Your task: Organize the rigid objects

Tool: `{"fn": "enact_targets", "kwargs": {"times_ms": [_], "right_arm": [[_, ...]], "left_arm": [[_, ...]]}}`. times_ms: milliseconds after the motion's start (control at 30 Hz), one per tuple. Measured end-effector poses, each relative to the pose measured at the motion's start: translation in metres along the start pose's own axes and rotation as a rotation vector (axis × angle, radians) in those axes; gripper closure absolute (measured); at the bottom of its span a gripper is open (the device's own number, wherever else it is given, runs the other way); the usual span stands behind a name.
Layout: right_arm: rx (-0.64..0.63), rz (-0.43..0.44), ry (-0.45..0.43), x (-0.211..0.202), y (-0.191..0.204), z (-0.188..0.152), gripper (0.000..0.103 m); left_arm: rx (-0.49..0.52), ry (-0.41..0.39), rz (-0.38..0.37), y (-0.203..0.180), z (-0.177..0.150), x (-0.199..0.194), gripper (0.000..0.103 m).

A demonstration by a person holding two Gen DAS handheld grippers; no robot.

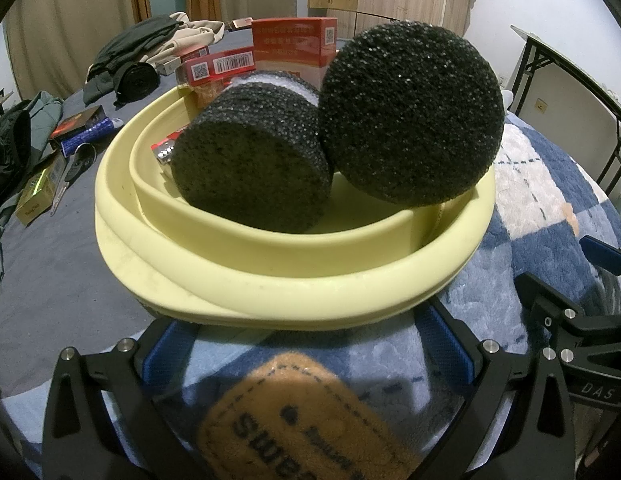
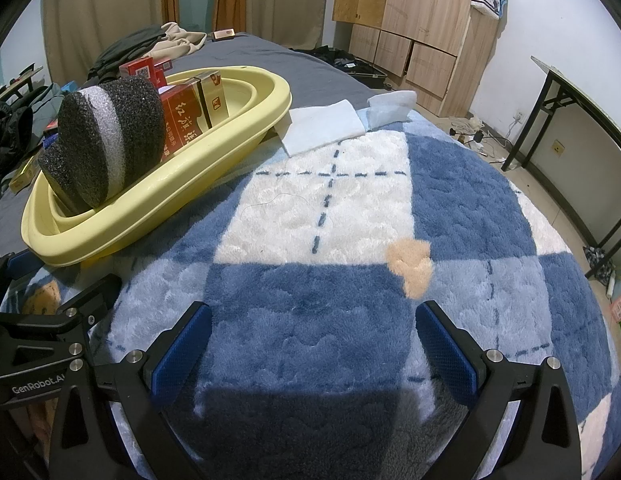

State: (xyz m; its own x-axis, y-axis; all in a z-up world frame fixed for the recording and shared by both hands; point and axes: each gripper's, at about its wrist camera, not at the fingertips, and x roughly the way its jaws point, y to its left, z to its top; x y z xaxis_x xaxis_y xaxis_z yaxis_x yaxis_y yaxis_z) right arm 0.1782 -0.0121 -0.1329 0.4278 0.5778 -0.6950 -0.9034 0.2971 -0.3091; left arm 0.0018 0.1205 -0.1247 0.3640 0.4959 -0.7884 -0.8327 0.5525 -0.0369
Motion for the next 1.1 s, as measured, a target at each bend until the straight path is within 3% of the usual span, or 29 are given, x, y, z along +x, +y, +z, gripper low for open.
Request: {"fn": "enact_targets", "kwargs": {"times_ms": [1100], "right_arm": [[0.000,0.000,0.000,0.0000,0.0003,0.0001,0.000]], "left_arm": [[0.007,0.004,-0.023,0.0012,-0.0010,0.0003,0.000]]}}
